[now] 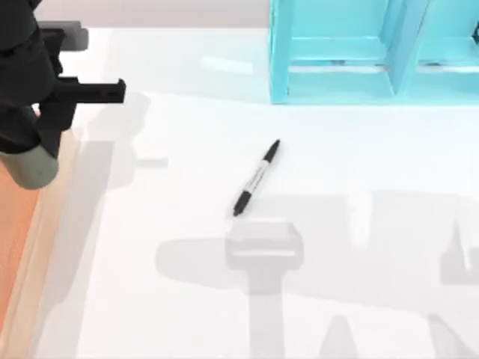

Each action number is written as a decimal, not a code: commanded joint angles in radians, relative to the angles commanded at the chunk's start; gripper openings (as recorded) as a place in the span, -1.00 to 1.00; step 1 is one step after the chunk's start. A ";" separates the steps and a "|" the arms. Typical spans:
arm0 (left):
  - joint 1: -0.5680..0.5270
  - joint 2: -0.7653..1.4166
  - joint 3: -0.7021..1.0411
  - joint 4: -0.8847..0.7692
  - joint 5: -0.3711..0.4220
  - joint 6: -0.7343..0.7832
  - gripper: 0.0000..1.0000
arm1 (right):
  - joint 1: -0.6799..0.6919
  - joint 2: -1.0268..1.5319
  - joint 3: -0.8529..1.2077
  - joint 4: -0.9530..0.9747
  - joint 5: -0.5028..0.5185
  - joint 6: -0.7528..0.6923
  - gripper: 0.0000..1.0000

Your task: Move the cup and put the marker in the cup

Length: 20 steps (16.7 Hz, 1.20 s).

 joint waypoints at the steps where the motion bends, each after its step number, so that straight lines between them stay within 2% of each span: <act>1: -0.011 0.010 0.003 0.014 0.000 -0.011 -1.00 | 0.000 0.000 0.000 0.000 0.000 0.000 1.00; 9: -0.223 0.228 -0.018 0.280 -0.007 -0.218 -1.00 | 0.000 0.000 0.000 0.000 0.000 0.000 1.00; 15: -0.227 0.239 -0.025 0.294 -0.005 -0.228 -1.00 | 0.000 0.000 0.000 0.000 0.000 0.000 1.00; 20: -0.220 0.255 -0.120 0.413 -0.005 -0.219 -1.00 | 0.000 0.000 0.000 0.000 0.000 0.000 1.00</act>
